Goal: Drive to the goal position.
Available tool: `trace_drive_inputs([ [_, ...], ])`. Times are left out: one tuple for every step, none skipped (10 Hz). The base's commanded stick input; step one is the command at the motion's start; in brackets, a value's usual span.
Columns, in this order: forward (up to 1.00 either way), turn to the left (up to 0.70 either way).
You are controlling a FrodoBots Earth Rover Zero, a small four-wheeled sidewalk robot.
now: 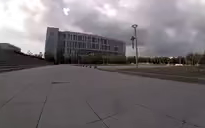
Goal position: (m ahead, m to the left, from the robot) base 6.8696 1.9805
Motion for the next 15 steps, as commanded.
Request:
trace_drive_inputs([
  [0.70,0.14],
  [0.70,0.14],
  [0.70,0.14],
  [0.70,0.14],
  [0.70,0.14],
  [0.70,0.14],
  [0.70,0.12],
  [0.70,0.00],
  [0.70,0.00],
  [0.70,0.00],
  [0.70,0.00],
  [0.70,0.00],
  [0.70,0.00],
  [0.70,0.00],
  [0.70,0.00],
])
